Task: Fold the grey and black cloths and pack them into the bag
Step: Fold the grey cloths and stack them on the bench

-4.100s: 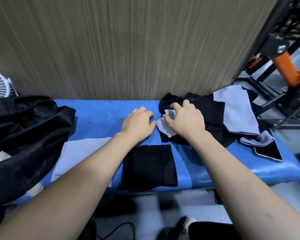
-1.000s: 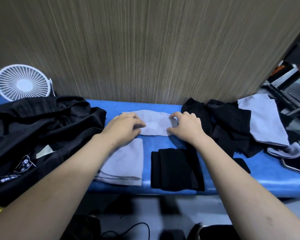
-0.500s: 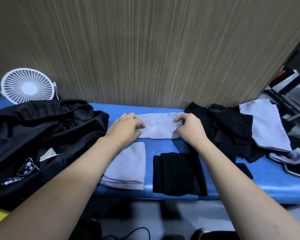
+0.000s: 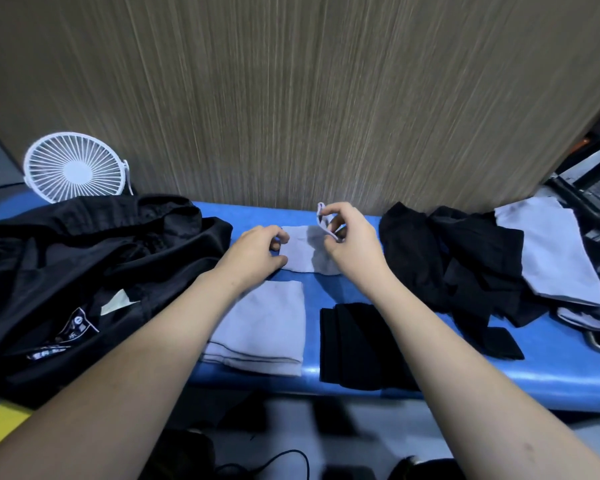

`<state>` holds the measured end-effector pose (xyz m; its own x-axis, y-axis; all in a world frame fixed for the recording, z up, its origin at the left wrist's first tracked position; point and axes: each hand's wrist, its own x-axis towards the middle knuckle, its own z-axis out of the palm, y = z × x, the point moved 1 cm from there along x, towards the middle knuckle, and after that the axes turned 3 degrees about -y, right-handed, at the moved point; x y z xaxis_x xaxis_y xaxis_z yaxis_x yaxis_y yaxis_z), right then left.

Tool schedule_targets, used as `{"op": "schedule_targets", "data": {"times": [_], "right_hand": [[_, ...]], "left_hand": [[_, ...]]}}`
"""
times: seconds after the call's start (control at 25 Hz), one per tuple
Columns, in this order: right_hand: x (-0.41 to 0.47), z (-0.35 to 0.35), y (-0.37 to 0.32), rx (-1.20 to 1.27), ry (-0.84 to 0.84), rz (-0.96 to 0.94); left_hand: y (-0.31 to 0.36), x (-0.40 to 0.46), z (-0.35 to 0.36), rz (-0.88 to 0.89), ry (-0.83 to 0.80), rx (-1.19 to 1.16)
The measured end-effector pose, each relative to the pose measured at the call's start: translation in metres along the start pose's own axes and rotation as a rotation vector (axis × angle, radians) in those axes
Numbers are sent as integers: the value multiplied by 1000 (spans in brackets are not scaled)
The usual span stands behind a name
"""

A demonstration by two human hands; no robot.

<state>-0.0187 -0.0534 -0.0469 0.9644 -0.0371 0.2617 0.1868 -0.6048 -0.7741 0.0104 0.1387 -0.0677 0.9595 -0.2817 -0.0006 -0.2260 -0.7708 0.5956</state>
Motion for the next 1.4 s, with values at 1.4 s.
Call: {"op": "schedule_targets", "data": {"times": [1.4], "right_hand": [[4, -4, 19, -21, -219, 203]], "left_hand": [[23, 4, 0, -156, -32, -369]]}}
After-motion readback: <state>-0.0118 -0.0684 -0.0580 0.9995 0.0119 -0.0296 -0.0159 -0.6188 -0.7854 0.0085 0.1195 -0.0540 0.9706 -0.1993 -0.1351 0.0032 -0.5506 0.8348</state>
